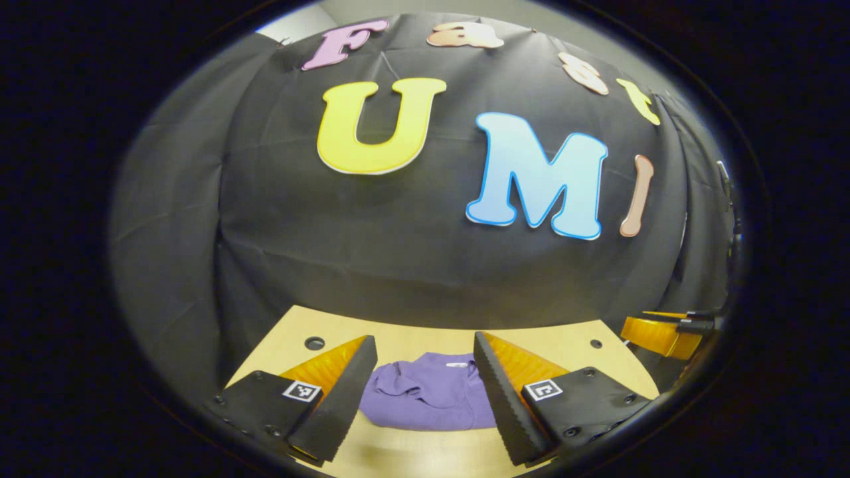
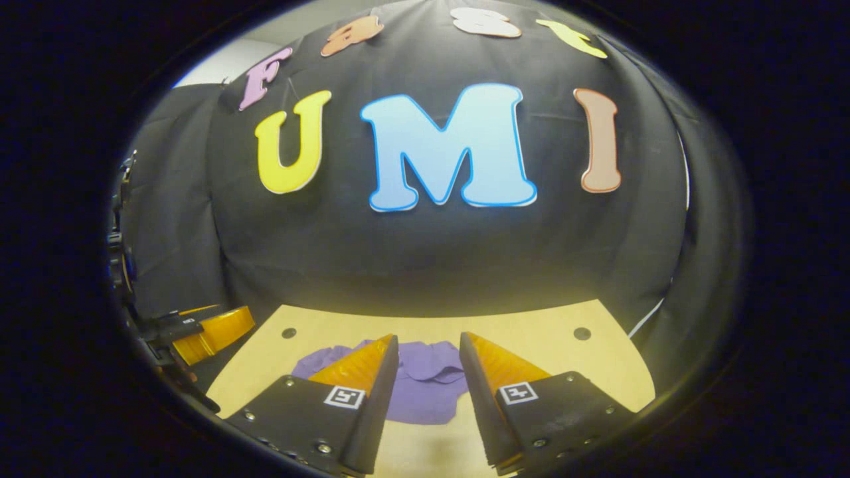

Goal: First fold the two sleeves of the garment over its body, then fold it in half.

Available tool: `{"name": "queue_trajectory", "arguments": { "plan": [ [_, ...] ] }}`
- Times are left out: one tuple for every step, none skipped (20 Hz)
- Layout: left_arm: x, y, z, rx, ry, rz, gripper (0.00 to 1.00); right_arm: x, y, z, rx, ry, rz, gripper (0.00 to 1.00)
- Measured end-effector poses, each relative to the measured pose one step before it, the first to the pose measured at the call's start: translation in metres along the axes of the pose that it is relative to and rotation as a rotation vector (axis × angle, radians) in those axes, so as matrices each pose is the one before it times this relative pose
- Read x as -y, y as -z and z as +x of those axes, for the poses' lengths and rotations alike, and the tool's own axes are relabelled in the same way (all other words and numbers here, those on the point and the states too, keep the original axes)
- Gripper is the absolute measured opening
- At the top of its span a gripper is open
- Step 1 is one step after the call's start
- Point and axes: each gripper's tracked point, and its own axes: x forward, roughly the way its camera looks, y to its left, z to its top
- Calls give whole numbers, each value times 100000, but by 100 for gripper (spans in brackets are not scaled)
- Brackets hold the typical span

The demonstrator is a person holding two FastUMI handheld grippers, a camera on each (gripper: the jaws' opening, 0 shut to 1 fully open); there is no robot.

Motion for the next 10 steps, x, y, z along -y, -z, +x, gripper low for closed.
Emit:
{"name": "queue_trajectory", "arguments": {
  "plan": [
    [39, -419, -1198, 1806, -220, 1291, 93, -157, -394, -1128, 2014, -132, 73, 59],
    [91, -454, -1351, 1660, 0, 1105, 93, -149, -342, -1098, 2164, -231, -29, 59],
    [148, -377, -1163, 1596, 108, 941, 93, -62, -357, -998, 2138, 80, -46, 59],
    [254, -397, -1128, 1461, 165, 1159, 93, -45, -270, -790, 1863, -71, -120, 59],
    [-90, -263, -990, 970, -561, 1365, 93, -296, 113, -857, 2069, 375, 285, 59],
    [27, -129, -927, 1005, -103, 1171, 93, -271, -170, -777, 1258, -49, 477, 59],
    [147, -160, -791, 913, 279, 1032, 93, -304, 219, -716, 1313, 410, 410, 59],
    [196, -173, -786, 860, 334, 940, 93, 65, 59, -586, 1072, 632, 109, 59],
    [231, -133, -550, 791, 715, 812, 98, 109, -1, -473, 902, 888, -198, 59],
    [171, -139, -282, 516, 929, 906, 93, 162, 69, -436, 731, 1246, -532, 59]
  ]
}}
